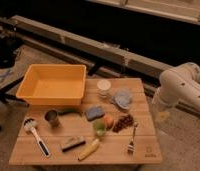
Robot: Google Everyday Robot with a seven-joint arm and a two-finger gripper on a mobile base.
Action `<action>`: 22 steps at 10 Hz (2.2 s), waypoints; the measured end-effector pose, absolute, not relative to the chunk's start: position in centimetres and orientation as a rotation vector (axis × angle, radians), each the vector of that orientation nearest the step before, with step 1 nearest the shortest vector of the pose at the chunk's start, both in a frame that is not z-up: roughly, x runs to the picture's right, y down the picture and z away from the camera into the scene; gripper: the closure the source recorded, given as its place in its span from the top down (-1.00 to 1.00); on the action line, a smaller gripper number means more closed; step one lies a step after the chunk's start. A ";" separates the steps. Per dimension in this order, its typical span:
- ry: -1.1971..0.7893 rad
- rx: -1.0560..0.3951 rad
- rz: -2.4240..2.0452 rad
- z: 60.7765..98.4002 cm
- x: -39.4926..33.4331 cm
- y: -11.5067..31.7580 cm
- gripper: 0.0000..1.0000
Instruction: Wipe tray with eraser
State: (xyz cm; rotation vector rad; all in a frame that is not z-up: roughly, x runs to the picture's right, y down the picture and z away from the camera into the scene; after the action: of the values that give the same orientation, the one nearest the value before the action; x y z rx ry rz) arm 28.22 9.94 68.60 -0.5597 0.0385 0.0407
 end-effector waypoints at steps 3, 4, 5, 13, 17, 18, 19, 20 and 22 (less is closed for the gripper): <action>0.038 -0.560 0.041 68.6 28.2 9.9 0.30; 0.038 -0.560 0.041 68.6 28.2 9.9 0.30; 0.038 -0.560 0.041 68.6 28.2 9.9 0.30; 0.038 -0.560 0.041 68.6 28.2 9.9 0.30; 0.038 -0.560 0.041 68.6 28.2 9.9 0.30; 0.038 -0.561 0.040 68.6 28.2 9.9 0.30; 0.035 -0.563 0.028 68.5 28.0 10.2 0.30; 0.027 -0.558 0.002 68.2 27.6 10.3 0.30; -0.003 -0.544 -0.066 67.1 25.0 11.2 0.30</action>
State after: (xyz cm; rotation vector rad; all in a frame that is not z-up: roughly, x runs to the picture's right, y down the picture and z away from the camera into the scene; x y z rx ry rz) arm 25.00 11.15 67.14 -0.5437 -0.0032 -0.0662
